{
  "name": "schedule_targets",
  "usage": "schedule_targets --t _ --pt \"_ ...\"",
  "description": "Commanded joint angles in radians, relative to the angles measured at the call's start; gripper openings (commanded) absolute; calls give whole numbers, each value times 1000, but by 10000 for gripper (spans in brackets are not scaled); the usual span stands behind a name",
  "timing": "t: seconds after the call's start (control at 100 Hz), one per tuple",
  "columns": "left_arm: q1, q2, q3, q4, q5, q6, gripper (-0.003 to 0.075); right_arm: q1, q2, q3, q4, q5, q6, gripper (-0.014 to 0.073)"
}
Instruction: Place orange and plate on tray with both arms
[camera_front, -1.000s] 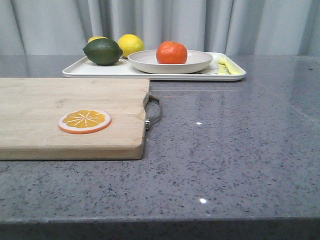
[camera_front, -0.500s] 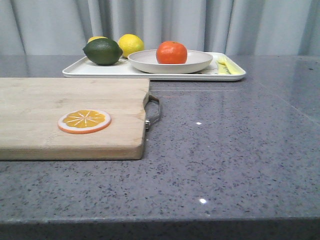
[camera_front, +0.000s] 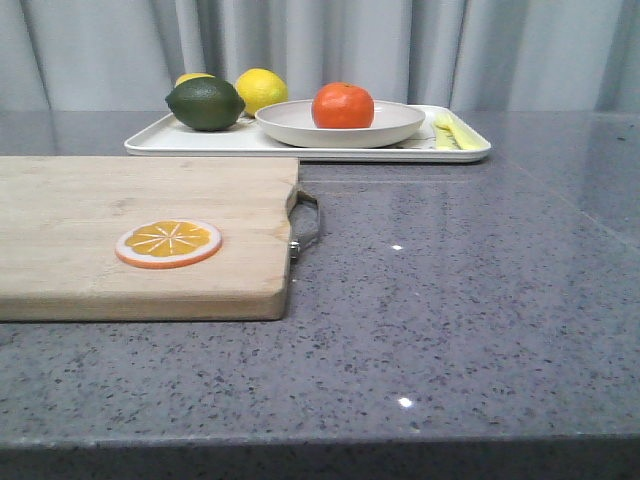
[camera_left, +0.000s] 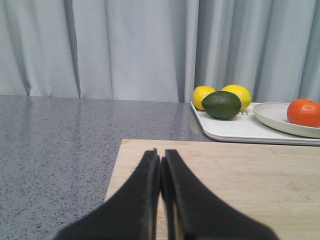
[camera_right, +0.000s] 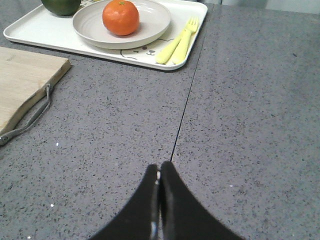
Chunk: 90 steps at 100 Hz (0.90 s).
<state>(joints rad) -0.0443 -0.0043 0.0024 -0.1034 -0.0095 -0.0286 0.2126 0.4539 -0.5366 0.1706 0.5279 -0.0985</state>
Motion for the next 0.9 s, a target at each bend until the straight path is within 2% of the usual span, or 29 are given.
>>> schedule_targets --t 0.0,0.31,0.89 --pt "1 -34 7 -7 -72 -8 -20 -2 6 -24 1 -68 -9 -67" --pt "1 -34 7 -7 -11 -8 -20 -2 7 -24 1 -68 -9 -67" --pt "1 -34 7 -7 -12 -8 -20 -2 7 -24 1 -68 -9 -67"
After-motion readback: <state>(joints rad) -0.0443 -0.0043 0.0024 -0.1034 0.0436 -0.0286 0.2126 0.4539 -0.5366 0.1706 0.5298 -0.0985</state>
